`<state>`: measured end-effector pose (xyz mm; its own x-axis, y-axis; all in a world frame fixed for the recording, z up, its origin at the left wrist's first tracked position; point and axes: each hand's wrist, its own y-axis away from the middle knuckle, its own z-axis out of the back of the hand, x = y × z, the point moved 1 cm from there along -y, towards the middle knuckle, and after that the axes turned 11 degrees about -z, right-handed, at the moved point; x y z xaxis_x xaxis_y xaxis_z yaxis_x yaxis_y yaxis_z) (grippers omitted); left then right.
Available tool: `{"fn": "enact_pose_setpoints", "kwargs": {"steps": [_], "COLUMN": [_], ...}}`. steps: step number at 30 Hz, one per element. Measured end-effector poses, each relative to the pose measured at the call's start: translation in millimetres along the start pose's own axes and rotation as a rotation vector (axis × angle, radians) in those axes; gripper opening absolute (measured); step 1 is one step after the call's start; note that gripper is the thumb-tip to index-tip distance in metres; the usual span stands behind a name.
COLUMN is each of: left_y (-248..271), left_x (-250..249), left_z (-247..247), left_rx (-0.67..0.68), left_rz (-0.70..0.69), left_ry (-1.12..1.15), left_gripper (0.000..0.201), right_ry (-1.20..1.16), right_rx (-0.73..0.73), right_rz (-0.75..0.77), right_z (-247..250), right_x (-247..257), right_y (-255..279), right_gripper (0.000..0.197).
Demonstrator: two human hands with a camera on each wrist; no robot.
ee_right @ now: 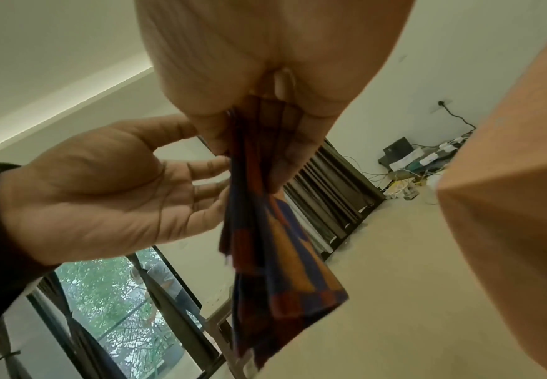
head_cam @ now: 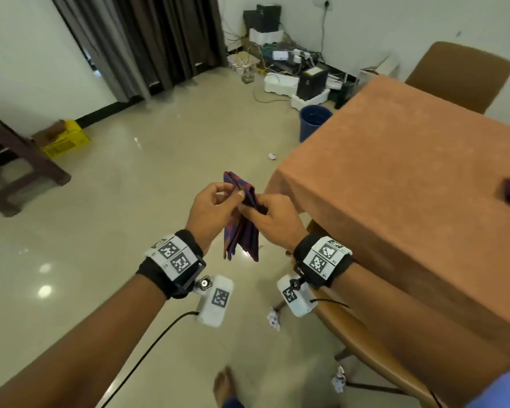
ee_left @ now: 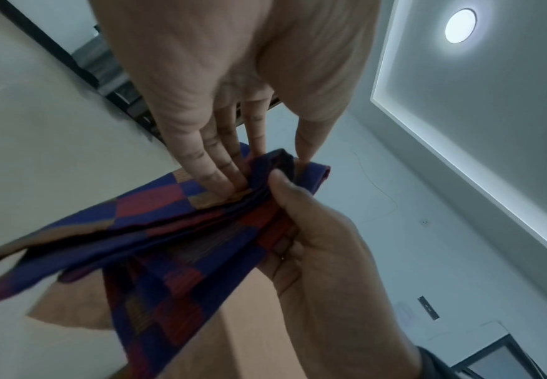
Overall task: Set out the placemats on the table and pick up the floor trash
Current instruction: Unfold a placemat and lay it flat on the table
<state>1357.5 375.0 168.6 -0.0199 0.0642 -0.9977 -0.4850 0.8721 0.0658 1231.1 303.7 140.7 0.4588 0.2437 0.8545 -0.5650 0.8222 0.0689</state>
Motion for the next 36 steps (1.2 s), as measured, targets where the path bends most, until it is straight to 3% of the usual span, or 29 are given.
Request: {"fn": "enact_pose_setpoints", "kwargs": {"steps": [7, 9, 13, 17, 20, 23, 26, 28, 31, 36], "left_y": [-41.5, -56.1, -81.6, -115.9, -160.3, -197.7, -243.0, -268.8, -307.9, -369.2], "left_x": [5.8, 10.0, 26.6, 45.2, 47.9, 37.3, 31.5, 28.3, 24.6, 16.1], "left_z": [133.0, 159.5, 198.5, 220.0, 206.4, 170.1, 136.3, 123.2, 106.6, 82.1], "left_rx": [-0.104, -0.112, -0.219, -0.249, -0.067, 0.119, 0.116, 0.076, 0.105, 0.212], "left_rz": [-0.056, -0.064, -0.069, -0.143, -0.201, -0.08, 0.072, 0.012, -0.13, -0.159], "left_ry": [-0.217, -0.262, -0.498, -0.802, -0.799, -0.559, -0.317, -0.36, -0.541, -0.56], "left_gripper": [0.022, 0.026, 0.026, 0.027, 0.029, 0.023, 0.021, 0.026, 0.025, 0.022], "right_ry": [0.085, 0.08, 0.036, -0.108, -0.1, -0.065, -0.172, -0.253, -0.242, -0.316], "right_rx": [0.228, 0.222, 0.068, 0.08, 0.099, 0.106, 0.079, 0.081, 0.087, 0.114], "right_rz": [0.062, 0.07, -0.004, -0.069, -0.041, -0.064, -0.131, -0.15, -0.149, -0.185], "right_z": [-83.4, -92.7, -93.8, -87.8, -95.1, -109.7, -111.6, -106.3, -87.9, -45.9], "right_x": [67.6, 73.9, 58.6, 48.2, 43.9, 40.0, 32.5, 33.2, 28.3, 14.8], "right_y": [-64.7, -88.7, -138.1, -182.5, -221.1, -256.4, -290.8, -305.8, -329.3, -369.7], "right_gripper": [0.036, 0.035, 0.033, 0.015, 0.015, 0.019, 0.019, 0.016, 0.027, 0.034]}}
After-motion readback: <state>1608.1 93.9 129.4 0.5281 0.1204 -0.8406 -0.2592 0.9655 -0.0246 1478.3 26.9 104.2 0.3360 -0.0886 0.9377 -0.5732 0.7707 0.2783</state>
